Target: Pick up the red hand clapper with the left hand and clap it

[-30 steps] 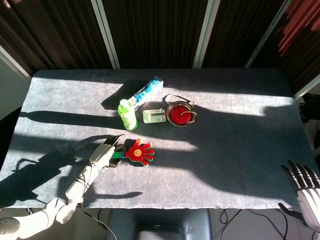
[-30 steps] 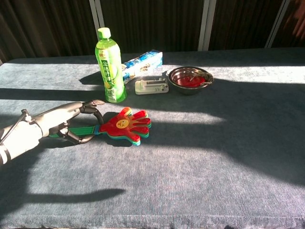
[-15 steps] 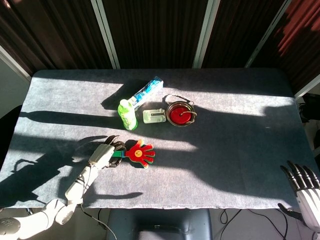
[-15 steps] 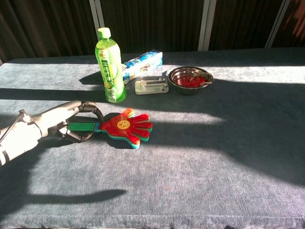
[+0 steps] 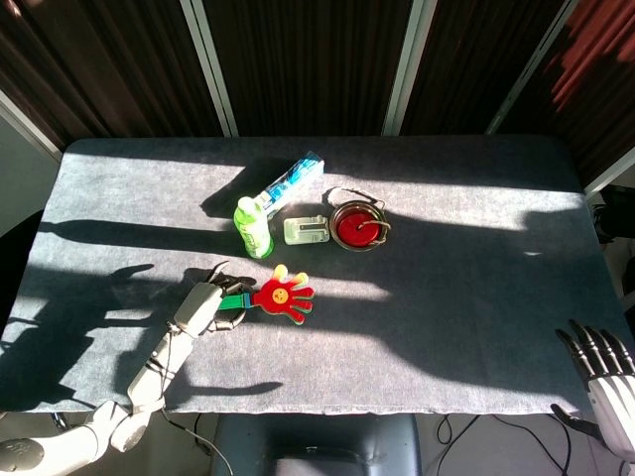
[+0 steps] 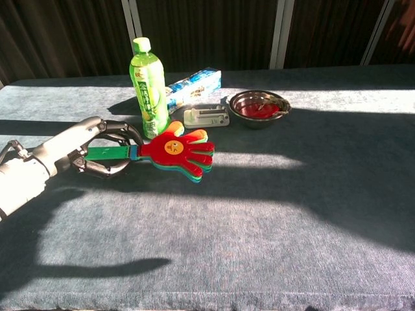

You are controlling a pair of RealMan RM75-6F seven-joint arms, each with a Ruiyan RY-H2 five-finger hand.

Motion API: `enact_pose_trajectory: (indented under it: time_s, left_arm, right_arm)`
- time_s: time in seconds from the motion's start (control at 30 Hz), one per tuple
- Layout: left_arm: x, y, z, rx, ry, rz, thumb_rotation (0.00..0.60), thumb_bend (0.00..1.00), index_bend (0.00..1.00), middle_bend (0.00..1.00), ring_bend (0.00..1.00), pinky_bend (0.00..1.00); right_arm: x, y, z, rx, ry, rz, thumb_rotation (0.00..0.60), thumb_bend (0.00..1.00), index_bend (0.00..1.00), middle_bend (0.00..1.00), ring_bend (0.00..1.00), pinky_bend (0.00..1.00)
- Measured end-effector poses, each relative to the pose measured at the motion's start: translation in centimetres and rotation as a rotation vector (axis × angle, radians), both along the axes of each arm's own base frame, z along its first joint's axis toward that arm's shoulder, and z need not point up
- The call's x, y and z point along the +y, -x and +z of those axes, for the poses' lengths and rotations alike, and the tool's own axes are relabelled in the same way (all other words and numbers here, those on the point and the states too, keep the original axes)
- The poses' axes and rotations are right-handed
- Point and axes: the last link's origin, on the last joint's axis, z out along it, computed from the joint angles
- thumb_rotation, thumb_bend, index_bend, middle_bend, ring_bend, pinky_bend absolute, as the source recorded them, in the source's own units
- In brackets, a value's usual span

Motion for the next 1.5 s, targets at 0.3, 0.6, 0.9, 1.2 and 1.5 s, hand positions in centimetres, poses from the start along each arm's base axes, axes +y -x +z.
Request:
enact_pose_trajectory:
  time_s: [0.3, 0.6, 0.9, 1.2, 1.5]
  left_arm:
    - [-0.2, -0.3, 0.4, -0.255, 0.08, 0.07, 0.6, 0.58, 0.82, 0.8, 0.5, 0.37]
    - [-0.1, -1.3, 3.5, -0.932, 0.268, 0.203, 0.6, 0.59, 0.82, 0.81, 0.49, 0.53]
    - [0.0, -1.7, 7.5, -1.425, 0.354, 0.205, 0.6, 0.59, 0.81, 0.8, 0.49, 0.53]
    - [-0.9, -0.8, 6.0, -0.834, 0.228, 0.076, 0.6, 0.58, 0.81, 0.81, 0.5, 0.55]
    - [-1.0, -0.3, 4.5, -0.239, 0.102, -0.052, 0.6, 0.57, 0.81, 0.81, 0.5, 0.55]
  right_arm:
    - [-0.1, 0.0, -0.1, 0.002, -0.005, -0.002, 0.6, 0.14, 0.0, 0.0, 0.0, 0.0]
    - [-0.1, 0.1, -0.2, 0.003, -0.008, -0.005, 0.6, 0.14, 0.0, 0.0, 0.0, 0.0]
    - [-0.1, 0.1, -0.5, 0.009, -0.018, -0.009, 0.6, 0.14, 0.0, 0.0, 0.0, 0.0]
    - [-0.1, 0.1, -0.5, 0.009, -0.018, -0.009, 0.6, 0.14, 0.0, 0.0, 0.0, 0.0]
    - [0.1, 0.0, -0.1, 0.001, -0.014, -0.005, 0.6, 0.14, 0.0, 0.0, 0.0, 0.0]
